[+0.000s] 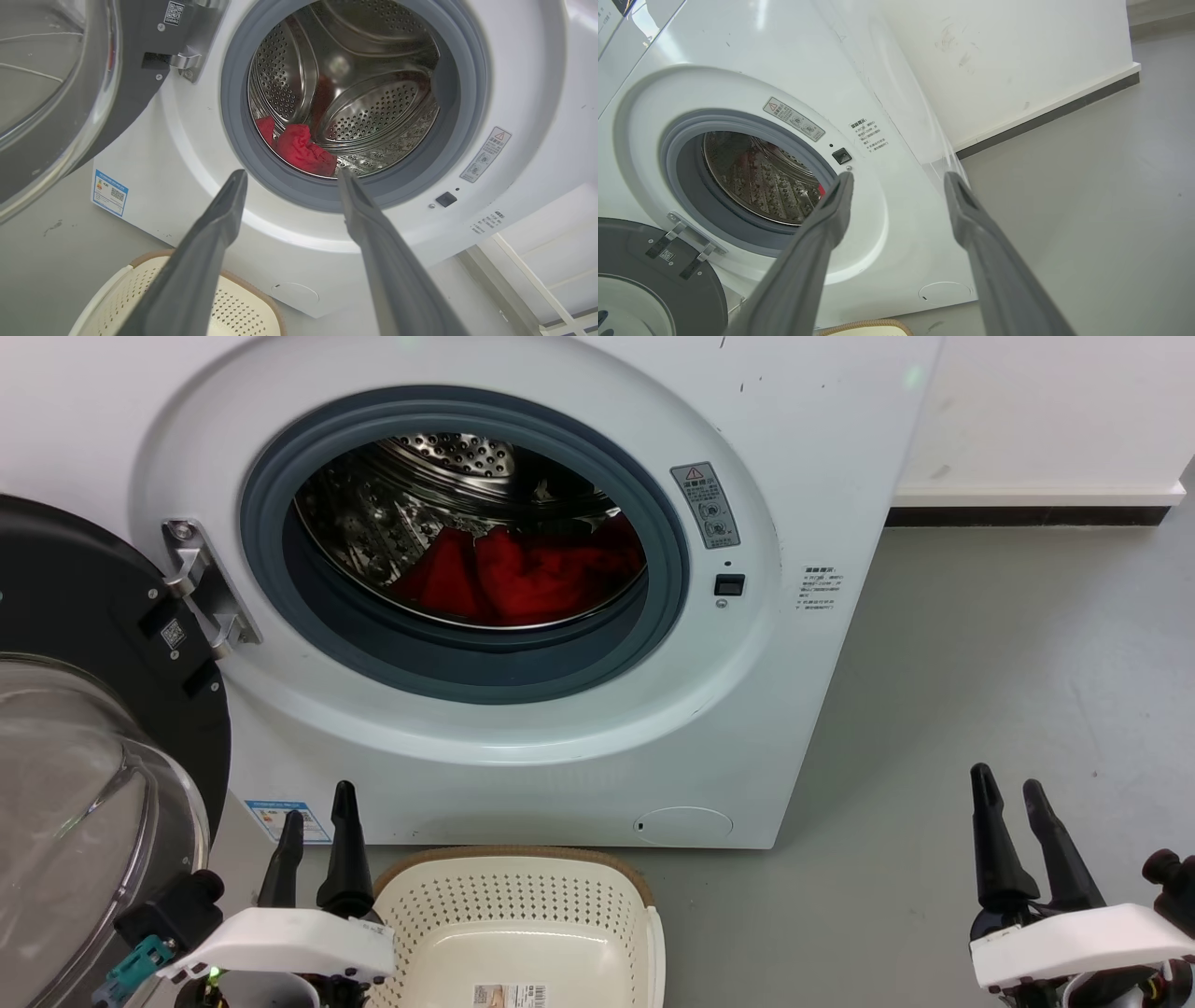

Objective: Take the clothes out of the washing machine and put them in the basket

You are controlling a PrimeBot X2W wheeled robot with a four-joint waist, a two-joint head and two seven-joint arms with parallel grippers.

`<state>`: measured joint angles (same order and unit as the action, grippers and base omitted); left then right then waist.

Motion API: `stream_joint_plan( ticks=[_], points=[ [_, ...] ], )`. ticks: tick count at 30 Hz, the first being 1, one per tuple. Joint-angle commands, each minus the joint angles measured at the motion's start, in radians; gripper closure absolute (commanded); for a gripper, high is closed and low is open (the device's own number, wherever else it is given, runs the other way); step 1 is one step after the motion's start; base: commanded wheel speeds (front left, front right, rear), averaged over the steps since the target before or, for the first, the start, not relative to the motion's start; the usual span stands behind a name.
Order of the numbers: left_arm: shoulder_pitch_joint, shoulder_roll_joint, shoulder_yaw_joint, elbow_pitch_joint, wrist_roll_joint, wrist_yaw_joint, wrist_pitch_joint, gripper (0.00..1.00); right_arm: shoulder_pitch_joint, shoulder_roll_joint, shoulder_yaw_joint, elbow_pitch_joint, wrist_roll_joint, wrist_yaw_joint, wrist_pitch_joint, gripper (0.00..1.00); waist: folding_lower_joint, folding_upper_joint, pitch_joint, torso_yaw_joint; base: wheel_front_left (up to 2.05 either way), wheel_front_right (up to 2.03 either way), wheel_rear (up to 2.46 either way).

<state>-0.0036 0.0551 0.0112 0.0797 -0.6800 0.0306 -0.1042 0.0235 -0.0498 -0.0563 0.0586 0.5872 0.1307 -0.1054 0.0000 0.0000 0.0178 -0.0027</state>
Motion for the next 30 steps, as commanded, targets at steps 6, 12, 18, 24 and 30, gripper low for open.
stream_joint_plan(
  ticks=[6,12,18,24,30],
  points=[
    [0.01,0.004,-0.004,-0.019,0.089,0.011,-0.025,0.0,0.012,-0.001,0.004,-0.03,-0.091,0.0,-0.023,0.0,0.0,0.0,0.0,0.0,0.0,0.0,0.0],
    [0.026,0.003,-0.01,-0.023,0.183,0.022,-0.046,0.0,0.028,-0.001,0.01,-0.044,-0.189,0.0,-0.046,0.0,0.0,0.0,0.0,0.0,0.0,0.0,0.0],
    [0.034,0.001,-0.015,-0.029,0.247,0.028,-0.062,0.0,0.04,-0.001,0.014,-0.054,-0.259,0.0,-0.061,0.0,0.0,0.0,0.0,0.0,0.0,0.0,0.0],
    [0.045,0.0,-0.016,-0.037,0.305,0.032,-0.077,0.0,0.049,-0.001,0.016,-0.062,-0.32,0.0,-0.076,0.0,0.0,0.0,0.0,-0.001,0.0,0.0,0.0],
    [0.051,-0.001,-0.015,-0.043,0.352,0.031,-0.088,0.0,0.058,-0.001,0.016,-0.068,-0.368,0.0,-0.087,0.0,0.0,0.0,0.001,0.0,0.0,0.0,0.0]
  ],
)
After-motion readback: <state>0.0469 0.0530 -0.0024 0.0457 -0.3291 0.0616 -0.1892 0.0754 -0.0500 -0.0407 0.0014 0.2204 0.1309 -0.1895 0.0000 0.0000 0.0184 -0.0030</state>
